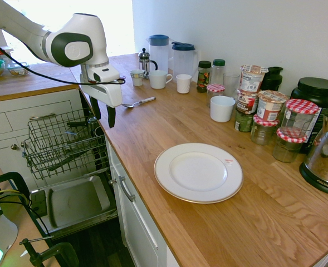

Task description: Put the spoon in the dishwasher

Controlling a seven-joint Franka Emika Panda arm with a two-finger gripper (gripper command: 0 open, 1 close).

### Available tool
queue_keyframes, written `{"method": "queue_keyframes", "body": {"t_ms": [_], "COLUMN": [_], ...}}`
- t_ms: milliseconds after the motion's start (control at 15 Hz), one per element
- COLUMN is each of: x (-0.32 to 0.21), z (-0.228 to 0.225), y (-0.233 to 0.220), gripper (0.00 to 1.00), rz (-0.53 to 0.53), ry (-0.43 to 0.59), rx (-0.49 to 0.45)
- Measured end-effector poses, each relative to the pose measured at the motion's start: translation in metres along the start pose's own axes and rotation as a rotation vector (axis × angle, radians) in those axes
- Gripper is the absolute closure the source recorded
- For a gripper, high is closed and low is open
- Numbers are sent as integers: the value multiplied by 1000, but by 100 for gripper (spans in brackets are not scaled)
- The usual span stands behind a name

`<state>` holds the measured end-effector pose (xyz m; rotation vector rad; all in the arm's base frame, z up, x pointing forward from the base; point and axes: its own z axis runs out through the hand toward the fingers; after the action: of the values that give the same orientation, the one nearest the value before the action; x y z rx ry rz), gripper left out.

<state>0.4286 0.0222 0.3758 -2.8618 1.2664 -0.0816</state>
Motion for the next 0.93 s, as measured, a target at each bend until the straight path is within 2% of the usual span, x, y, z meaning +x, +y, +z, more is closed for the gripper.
{"method": "queue_keyframes", "body": {"t_ms": [400,933], "x": [0,-8], "z": [-16,-35], "y": [-20,-132], "gripper": [0,0], "rz": [11,99], "ry": [25,92], "rx": [30,113]}}
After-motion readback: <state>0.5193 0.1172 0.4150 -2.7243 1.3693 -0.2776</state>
